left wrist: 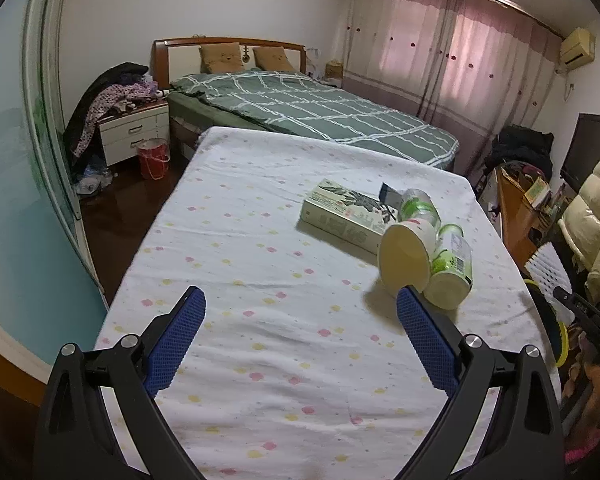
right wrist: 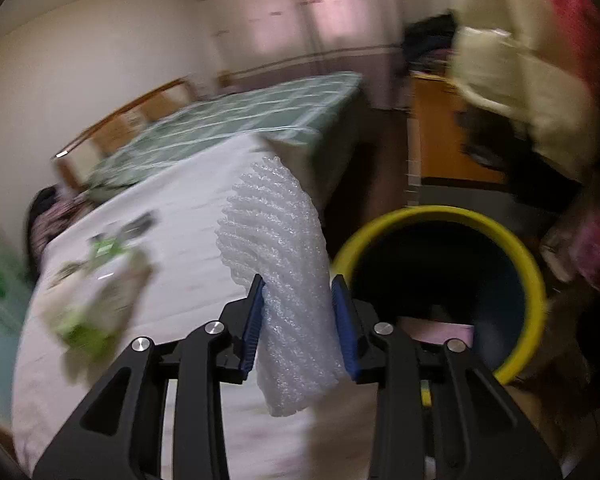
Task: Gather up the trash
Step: 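Carry the foam net with the right tool into the bin and release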
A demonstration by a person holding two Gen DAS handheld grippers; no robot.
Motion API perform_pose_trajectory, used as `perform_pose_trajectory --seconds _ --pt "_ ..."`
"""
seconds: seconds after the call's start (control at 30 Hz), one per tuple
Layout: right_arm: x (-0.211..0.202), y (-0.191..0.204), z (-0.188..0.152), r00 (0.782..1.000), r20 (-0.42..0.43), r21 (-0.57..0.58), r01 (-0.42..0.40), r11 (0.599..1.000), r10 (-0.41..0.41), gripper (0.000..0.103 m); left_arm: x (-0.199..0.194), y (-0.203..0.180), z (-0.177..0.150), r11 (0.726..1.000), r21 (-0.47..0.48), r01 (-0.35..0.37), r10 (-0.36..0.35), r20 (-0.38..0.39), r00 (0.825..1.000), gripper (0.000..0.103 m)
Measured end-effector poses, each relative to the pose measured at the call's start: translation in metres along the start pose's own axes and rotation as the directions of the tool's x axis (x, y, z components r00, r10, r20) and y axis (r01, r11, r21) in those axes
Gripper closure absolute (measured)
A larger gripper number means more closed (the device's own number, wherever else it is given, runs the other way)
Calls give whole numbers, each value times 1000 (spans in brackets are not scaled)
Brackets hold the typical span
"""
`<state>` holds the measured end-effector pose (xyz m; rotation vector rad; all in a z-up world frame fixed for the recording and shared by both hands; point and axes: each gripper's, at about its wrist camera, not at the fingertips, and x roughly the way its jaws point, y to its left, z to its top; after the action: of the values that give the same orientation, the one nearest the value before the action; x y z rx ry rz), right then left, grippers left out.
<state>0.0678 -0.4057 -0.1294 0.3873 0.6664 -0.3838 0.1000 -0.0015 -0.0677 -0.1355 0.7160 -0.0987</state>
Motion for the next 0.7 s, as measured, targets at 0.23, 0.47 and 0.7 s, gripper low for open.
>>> perform_pose_trajectory --seconds 0.23,0.47,0.7 --pt "18 -46 7 987 -18 118 158 980 -157 68 16 -16 -5 999 24 26 -25 -40 999 8" --pt "20 -68 3 979 -32 190 202 961 -200 47 27 -29 -9 998 46 53 -50 -65 997 8" --pt "13 -59 2 975 -12 172 221 960 -222 38 37 -37 -9 996 56 66 -62 -79 995 8"
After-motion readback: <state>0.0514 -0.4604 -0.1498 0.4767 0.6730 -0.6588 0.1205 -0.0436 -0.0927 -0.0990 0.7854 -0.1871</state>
